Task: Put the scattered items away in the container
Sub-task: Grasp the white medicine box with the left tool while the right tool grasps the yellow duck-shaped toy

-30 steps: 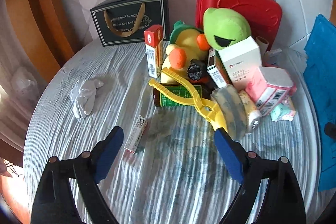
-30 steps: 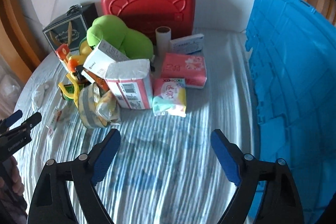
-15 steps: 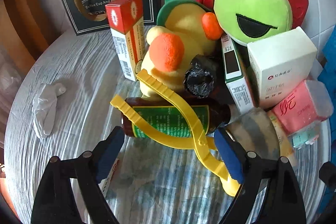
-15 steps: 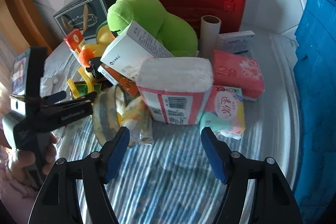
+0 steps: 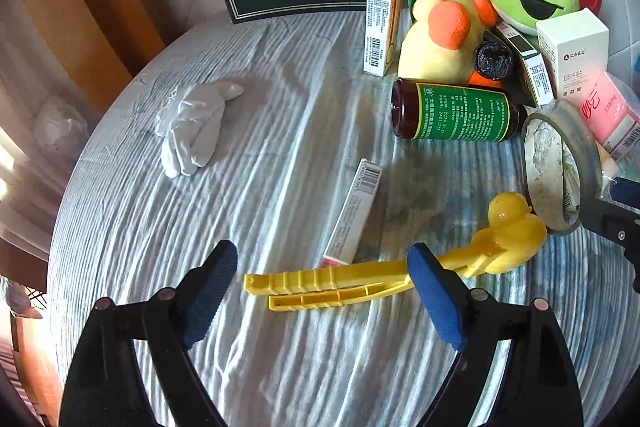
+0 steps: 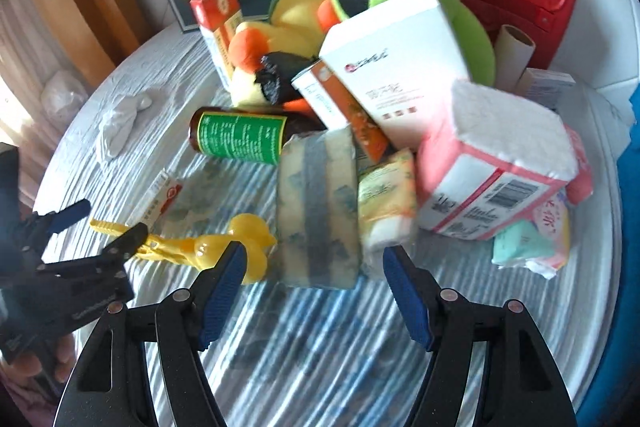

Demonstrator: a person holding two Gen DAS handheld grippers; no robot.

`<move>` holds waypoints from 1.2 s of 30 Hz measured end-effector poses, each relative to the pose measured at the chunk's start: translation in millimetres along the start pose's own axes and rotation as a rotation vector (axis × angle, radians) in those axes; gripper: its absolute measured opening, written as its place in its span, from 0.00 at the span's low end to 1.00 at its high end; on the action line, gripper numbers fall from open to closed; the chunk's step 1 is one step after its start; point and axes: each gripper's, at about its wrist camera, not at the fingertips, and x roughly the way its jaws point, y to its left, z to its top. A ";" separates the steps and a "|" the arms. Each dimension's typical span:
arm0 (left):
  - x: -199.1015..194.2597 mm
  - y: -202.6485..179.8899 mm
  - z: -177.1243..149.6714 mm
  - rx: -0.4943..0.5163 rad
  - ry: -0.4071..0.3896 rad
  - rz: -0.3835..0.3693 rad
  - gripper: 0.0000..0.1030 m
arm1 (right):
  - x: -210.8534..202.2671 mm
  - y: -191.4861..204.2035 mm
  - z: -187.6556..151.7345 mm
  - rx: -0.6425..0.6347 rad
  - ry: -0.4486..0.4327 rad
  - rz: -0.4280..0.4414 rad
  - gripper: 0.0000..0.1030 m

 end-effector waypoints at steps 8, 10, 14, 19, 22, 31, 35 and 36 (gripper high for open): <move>-10.8 38.2 15.9 -0.028 -0.043 0.023 0.86 | -8.4 -3.3 -20.3 0.043 0.018 0.003 0.56; 0.4 36.8 31.2 -0.023 -0.042 -0.011 0.86 | -9.7 0.8 -21.4 0.050 0.023 0.025 0.56; 39.0 12.8 37.7 0.036 0.094 -0.090 0.67 | -2.2 12.1 -22.5 0.093 0.058 0.064 0.56; 34.3 4.3 -3.0 0.017 0.173 -0.163 0.44 | 7.0 27.0 -23.8 0.120 0.104 0.075 0.69; 18.8 6.3 -25.9 -0.021 0.187 -0.200 0.40 | 15.4 33.7 -25.0 0.145 0.136 0.074 0.70; -12.2 35.7 -16.8 -0.001 0.083 -0.193 0.38 | 25.5 44.2 -42.4 0.312 0.225 0.063 0.76; -0.8 36.0 -2.3 0.039 0.078 -0.195 0.38 | 20.2 45.3 -56.2 0.394 0.234 0.106 0.81; 3.9 34.7 1.5 0.043 0.085 -0.208 0.38 | 23.5 49.3 -57.3 0.394 0.236 0.108 0.70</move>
